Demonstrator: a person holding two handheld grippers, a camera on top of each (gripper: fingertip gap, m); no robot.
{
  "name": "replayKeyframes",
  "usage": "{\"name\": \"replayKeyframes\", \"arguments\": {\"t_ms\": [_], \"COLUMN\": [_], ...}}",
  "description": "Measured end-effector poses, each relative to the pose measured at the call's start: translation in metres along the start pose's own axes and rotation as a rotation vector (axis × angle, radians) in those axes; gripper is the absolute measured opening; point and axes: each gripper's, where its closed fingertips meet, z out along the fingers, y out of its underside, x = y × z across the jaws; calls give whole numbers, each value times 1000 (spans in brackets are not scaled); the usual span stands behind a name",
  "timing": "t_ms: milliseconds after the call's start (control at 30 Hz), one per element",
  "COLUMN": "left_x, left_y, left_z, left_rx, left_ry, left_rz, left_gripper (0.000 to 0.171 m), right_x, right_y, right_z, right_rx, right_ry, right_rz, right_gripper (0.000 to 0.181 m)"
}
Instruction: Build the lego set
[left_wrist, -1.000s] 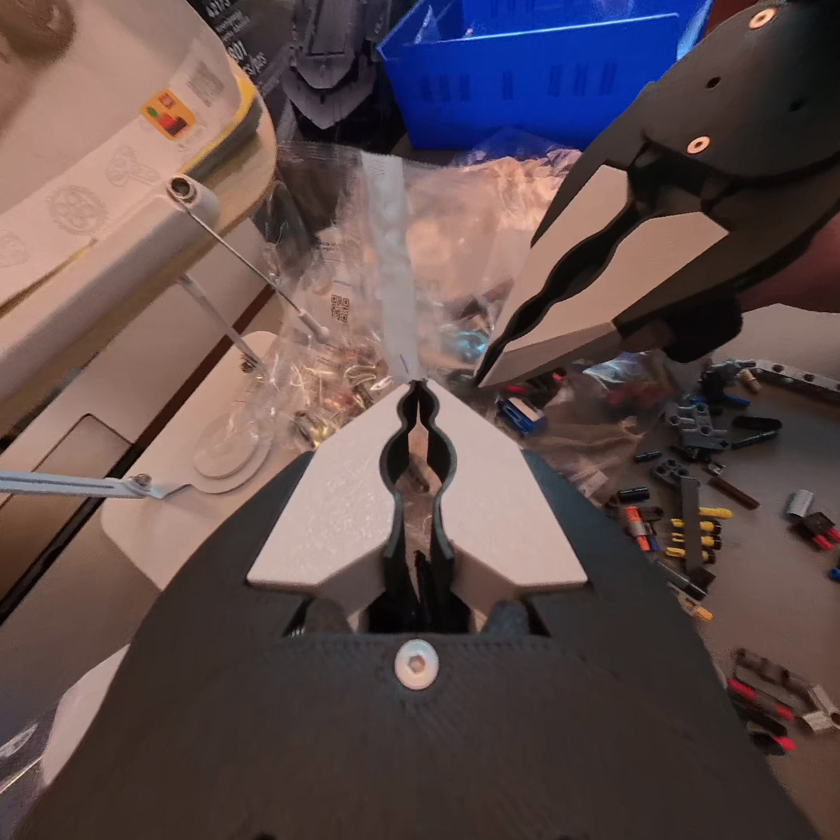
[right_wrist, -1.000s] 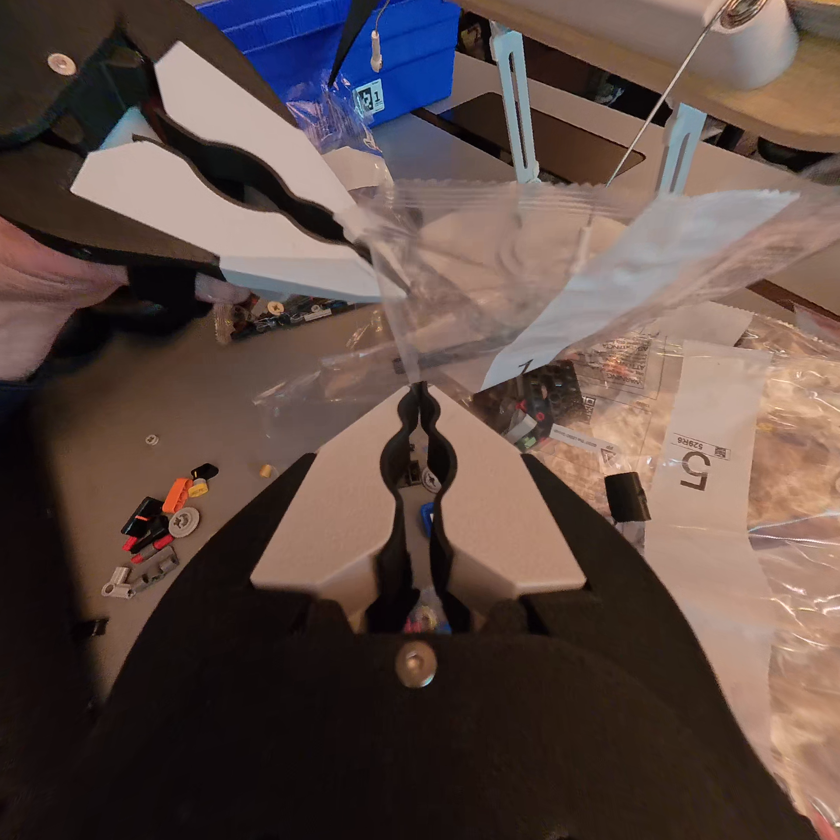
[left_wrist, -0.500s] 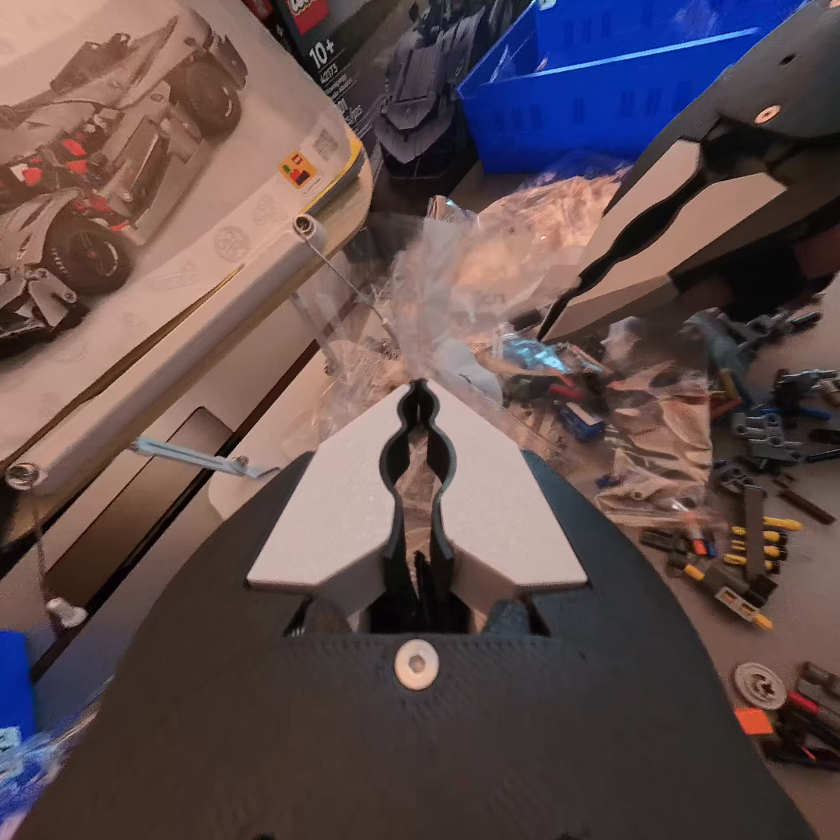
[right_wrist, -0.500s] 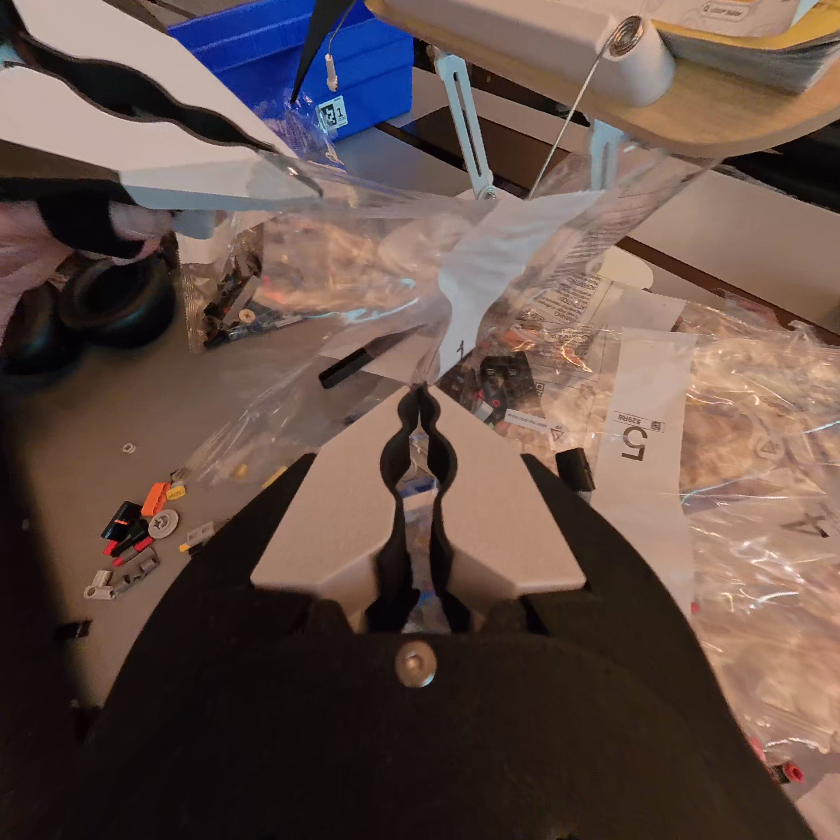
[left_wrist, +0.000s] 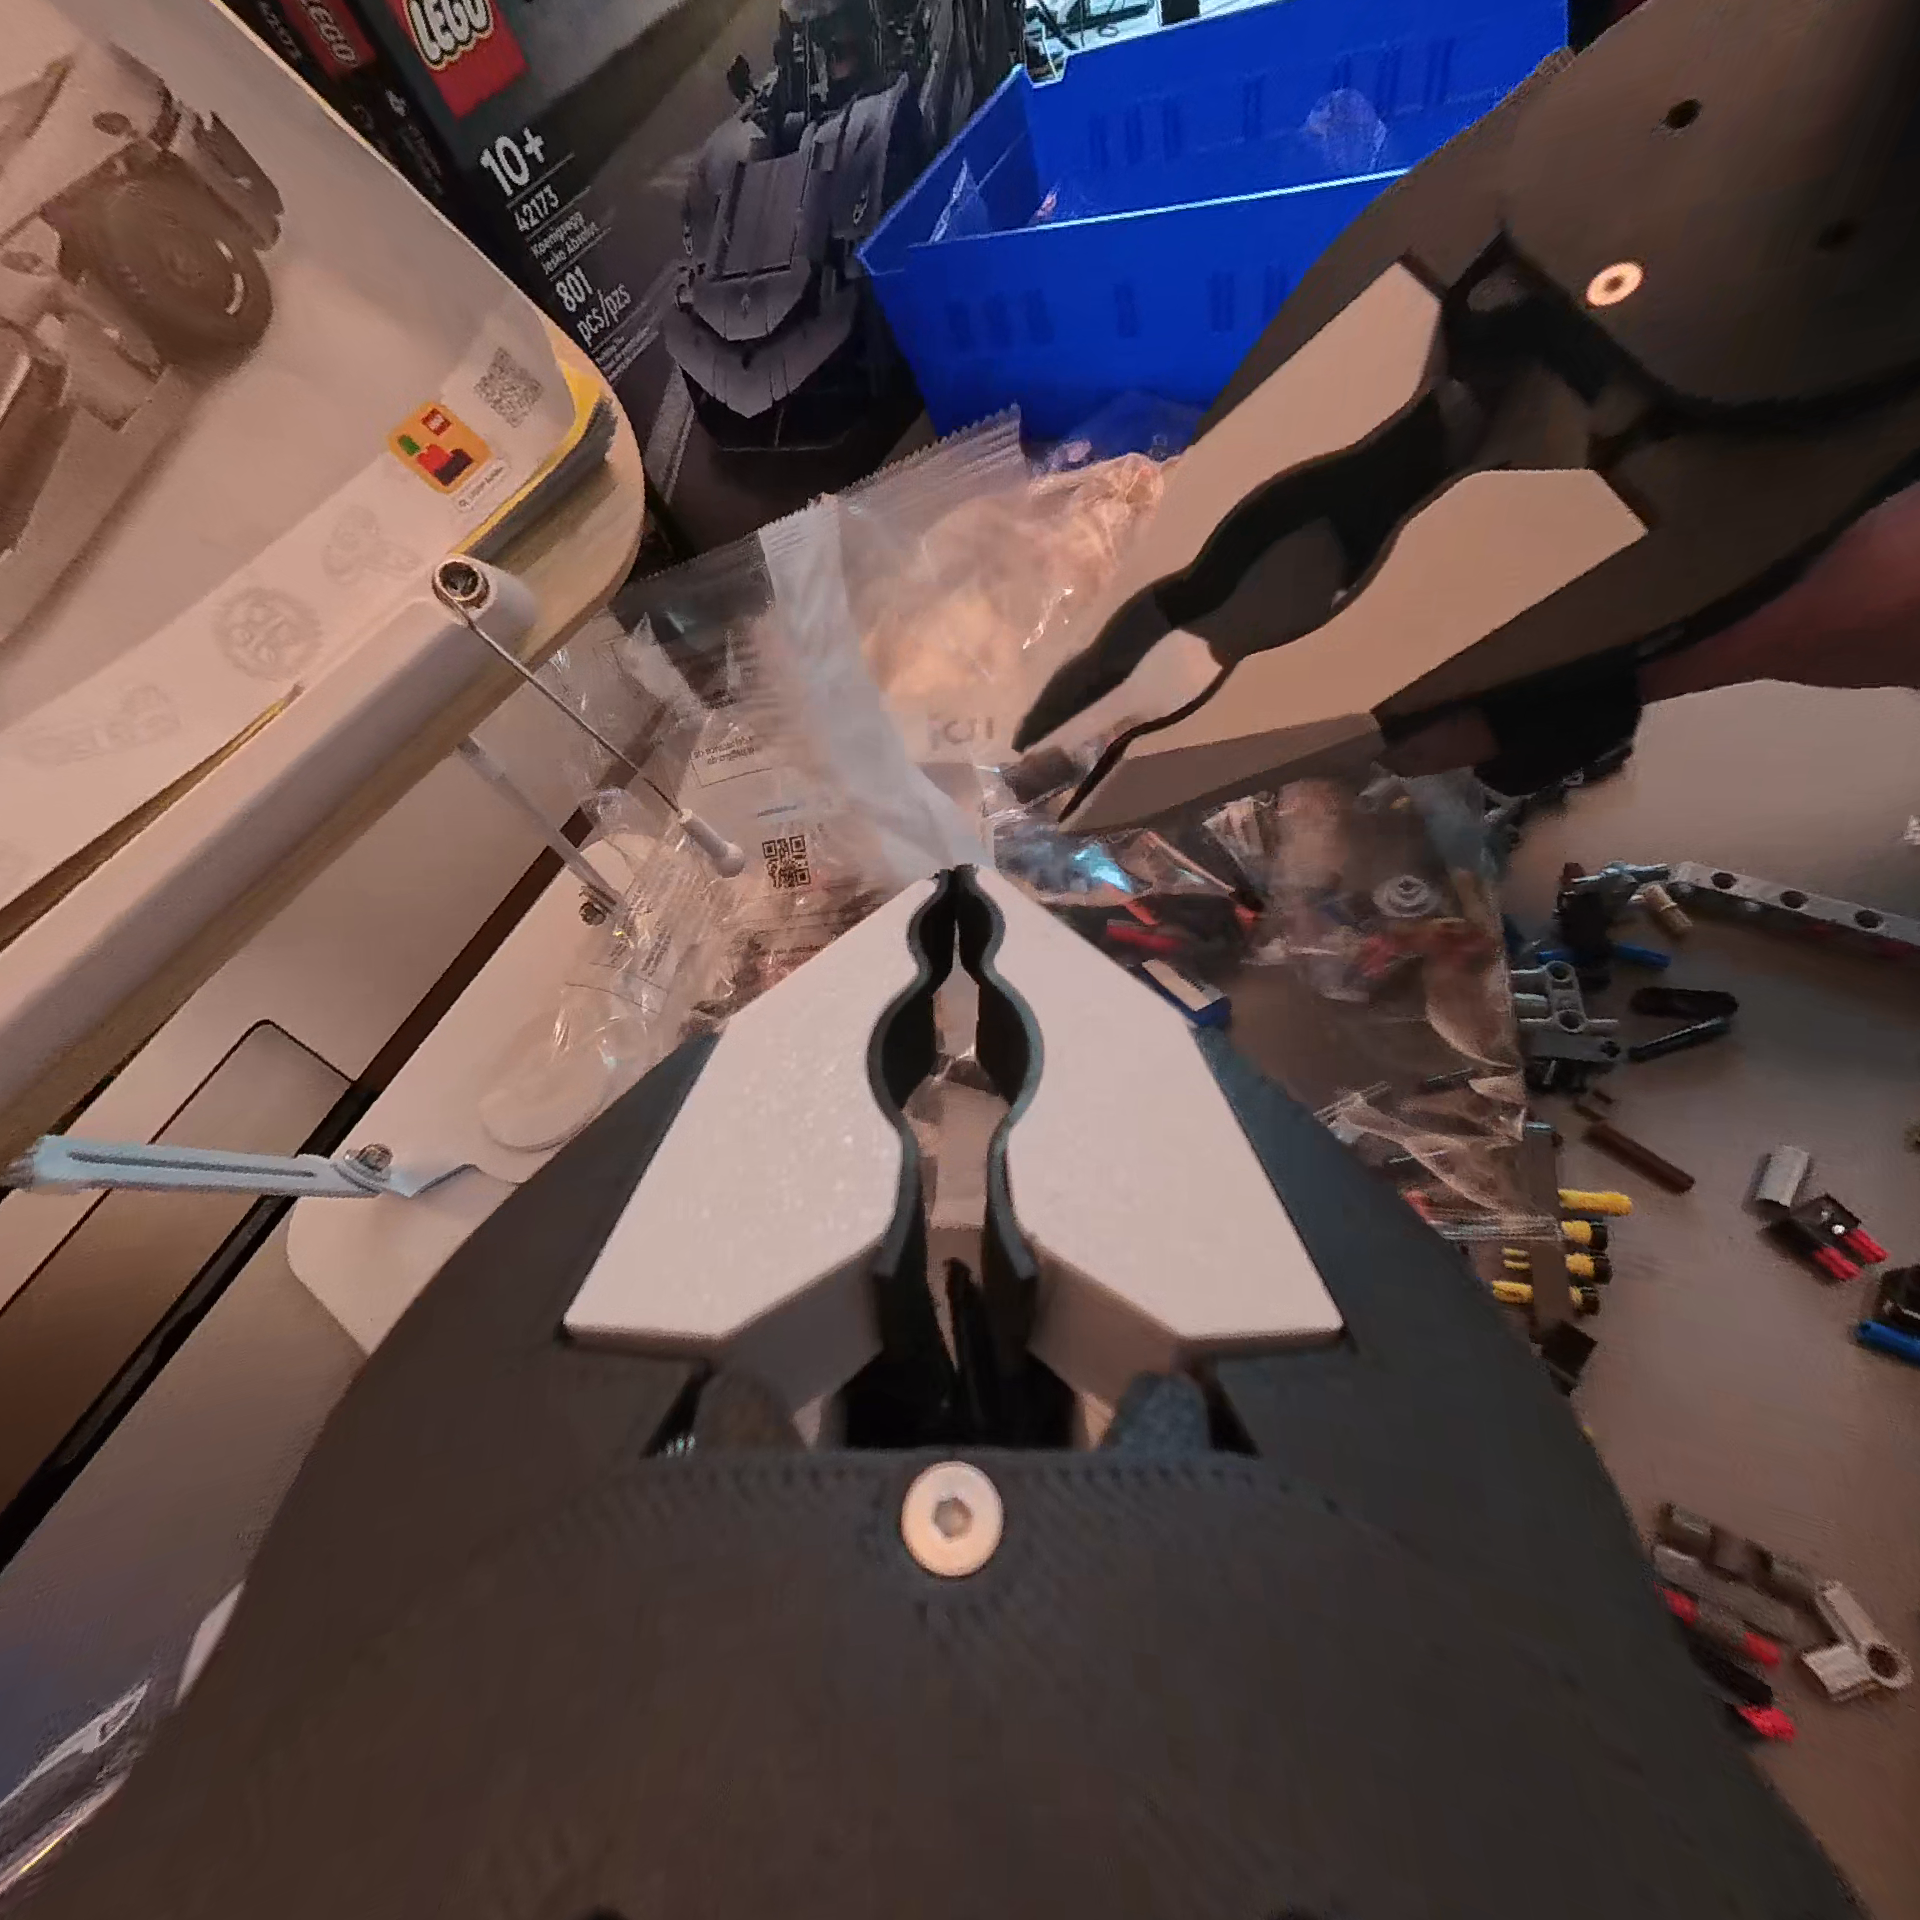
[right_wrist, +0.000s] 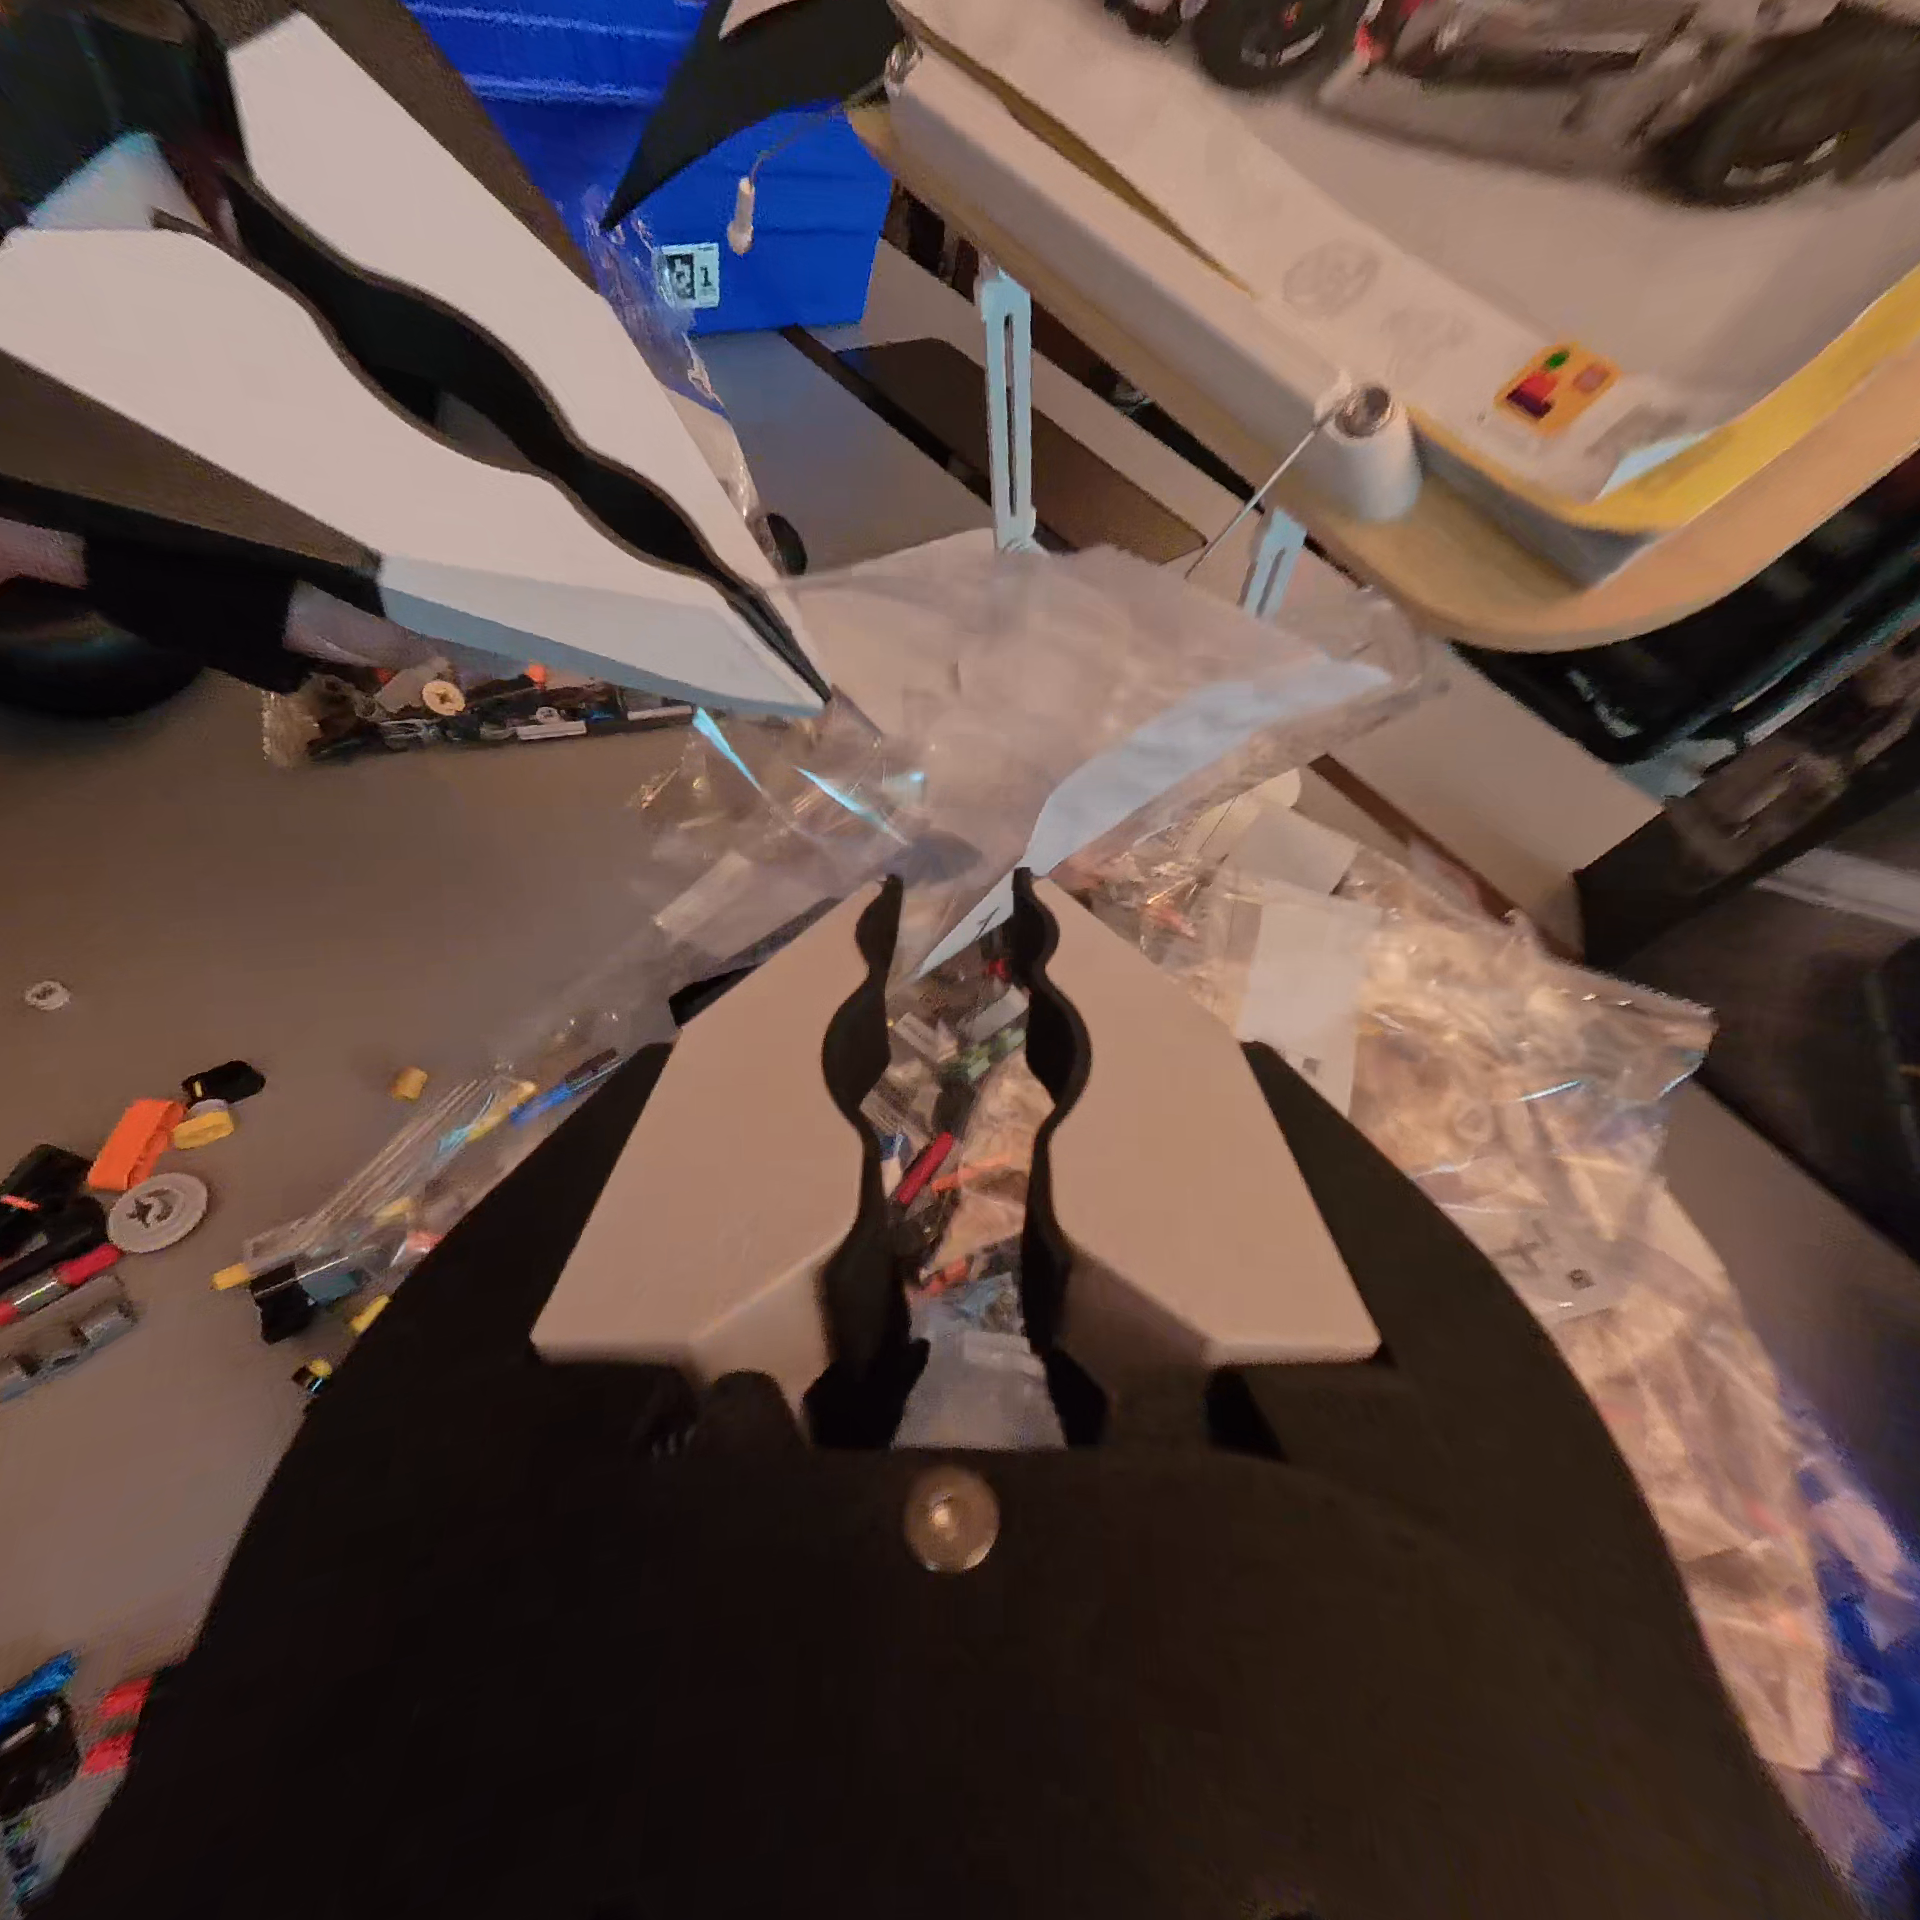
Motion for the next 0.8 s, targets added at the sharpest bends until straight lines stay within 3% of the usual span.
{"name": "replayKeyframes", "arguments": {"t_ms": [167, 300, 367, 467, 600, 800], "left_x": [-1, 1, 4, 8, 9, 10], "left_y": [1, 1, 0, -1, 0, -6], "left_z": [2, 5, 6, 7, 9, 5], "left_rx": [9, 6, 4, 8, 13, 45], "left_ry": [9, 17, 25, 41, 55, 78], "left_rz": [-39, -46, -41, -47, -65, -91], "left_gripper": [0, 0, 0, 0, 0, 0], "right_x": [-10, -75, -83, -64, -44, -37], "right_y": [-46, -74, -70, -46, -20, -8], "right_z": [-29, -58, -51, -22, -4, 2], "right_rx": [231, 445, 413, 243, 100, 46], "right_ry": [28, -258, -289, -169, -147, -148], "right_rz": [-140, -273, -272, -283, -175, -130], "right_gripper": [20, 8, 8, 4, 2, 1]}}
